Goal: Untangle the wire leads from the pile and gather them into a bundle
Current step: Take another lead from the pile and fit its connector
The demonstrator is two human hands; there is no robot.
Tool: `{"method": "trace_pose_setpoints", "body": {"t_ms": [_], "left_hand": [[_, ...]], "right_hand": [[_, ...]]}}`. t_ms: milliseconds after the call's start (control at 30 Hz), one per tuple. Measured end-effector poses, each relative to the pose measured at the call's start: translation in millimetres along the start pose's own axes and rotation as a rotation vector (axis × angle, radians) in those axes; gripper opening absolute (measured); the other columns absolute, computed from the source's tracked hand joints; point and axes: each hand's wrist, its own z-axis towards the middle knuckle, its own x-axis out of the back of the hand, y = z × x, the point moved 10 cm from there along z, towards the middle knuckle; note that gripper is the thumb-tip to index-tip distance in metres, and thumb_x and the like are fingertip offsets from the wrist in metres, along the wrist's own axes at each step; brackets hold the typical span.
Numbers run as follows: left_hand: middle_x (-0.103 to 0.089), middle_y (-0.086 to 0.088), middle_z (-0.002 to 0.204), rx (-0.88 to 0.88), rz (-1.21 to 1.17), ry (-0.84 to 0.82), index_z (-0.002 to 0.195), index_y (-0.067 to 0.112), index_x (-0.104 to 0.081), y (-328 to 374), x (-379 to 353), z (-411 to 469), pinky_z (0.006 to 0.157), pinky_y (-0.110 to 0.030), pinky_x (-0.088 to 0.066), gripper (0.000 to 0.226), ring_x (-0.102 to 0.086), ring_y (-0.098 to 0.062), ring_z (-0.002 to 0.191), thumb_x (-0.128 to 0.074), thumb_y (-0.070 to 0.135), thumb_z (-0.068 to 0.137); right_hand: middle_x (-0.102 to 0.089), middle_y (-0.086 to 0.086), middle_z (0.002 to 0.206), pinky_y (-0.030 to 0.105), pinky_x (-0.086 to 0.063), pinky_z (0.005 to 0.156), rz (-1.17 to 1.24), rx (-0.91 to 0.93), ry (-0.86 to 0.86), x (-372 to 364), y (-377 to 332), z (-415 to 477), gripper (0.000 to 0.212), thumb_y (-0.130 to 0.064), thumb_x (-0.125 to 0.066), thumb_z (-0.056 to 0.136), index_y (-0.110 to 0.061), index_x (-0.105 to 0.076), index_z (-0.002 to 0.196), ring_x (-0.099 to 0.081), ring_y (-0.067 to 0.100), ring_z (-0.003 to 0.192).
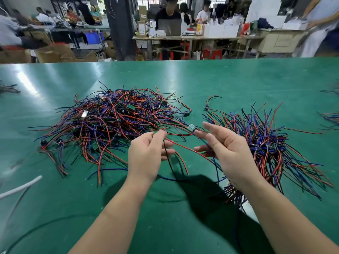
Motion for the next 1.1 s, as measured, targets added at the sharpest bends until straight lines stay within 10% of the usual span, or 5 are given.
{"method": "trace_pose_setpoints", "body": {"t_ms": [200, 300, 467, 600, 1100], "left_hand": [[-0.072, -0.001, 0.071, -0.166, -0.241, -0.109, 0.095, 0.014, -0.07, 24.3, -10.7, -9.1, 0.054, -0.02, -0.052, 0.025, -0.064, -0.011, 0.058, -0.07, 0.027, 0.074], [-0.064, 0.006, 0.061, -0.246, -0.111, -0.203, 0.085, 0.016, -0.075, 33.4, -19.5, -14.9, 0.044, -0.02, -0.047, 0.022, -0.051, -0.007, 0.049, -0.076, 0.028, 0.066], [-0.035, 0.012, 0.048, -0.318, 0.243, -0.393, 0.06, 0.023, -0.069, 29.1, -45.6, -29.2, 0.045, -0.027, -0.022, 0.019, -0.027, -0.009, 0.049, -0.081, 0.038, 0.064], [-0.029, 0.011, 0.048, -0.384, 0.449, -0.469, 0.06, 0.009, -0.061, 23.9, -57.9, -39.5, 0.045, -0.024, -0.018, 0.036, -0.022, -0.006, 0.048, -0.08, 0.039, 0.065], [-0.05, 0.02, 0.059, -0.547, 0.503, -0.531, 0.086, 0.034, -0.07, 32.4, -68.9, -53.6, 0.051, -0.012, -0.031, 0.014, -0.038, 0.0, 0.05, -0.074, 0.042, 0.075]], "right_hand": [[-0.073, -0.003, 0.095, 0.024, -0.051, 0.087, -0.493, -0.001, -0.481, -56.2, 20.0, -22.0, 0.02, -0.017, -0.056, 0.094, -0.02, -0.069, 0.109, -0.067, 0.007, 0.09], [-0.061, -0.003, 0.09, 0.021, -0.043, 0.081, -0.583, 0.179, -0.319, -43.5, -1.9, -12.7, 0.022, -0.038, -0.045, 0.093, -0.038, -0.067, 0.1, -0.055, -0.001, 0.084], [-0.069, -0.005, 0.08, 0.017, -0.044, 0.063, 0.007, -0.031, -0.204, -24.8, 0.6, -6.9, 0.022, -0.041, -0.06, 0.083, -0.026, -0.074, 0.091, -0.057, 0.004, 0.072], [-0.07, 0.019, 0.086, 0.025, -0.043, 0.066, 0.062, -0.18, -0.222, -27.2, 13.7, -9.6, 0.025, -0.032, -0.072, 0.062, -0.016, -0.077, 0.081, -0.057, 0.017, 0.076], [-0.068, 0.001, 0.071, 0.015, -0.045, 0.054, 0.291, -0.325, -0.268, -16.4, 12.5, -9.3, 0.006, -0.011, -0.07, 0.061, -0.014, -0.072, 0.066, -0.059, 0.007, 0.062]]}}
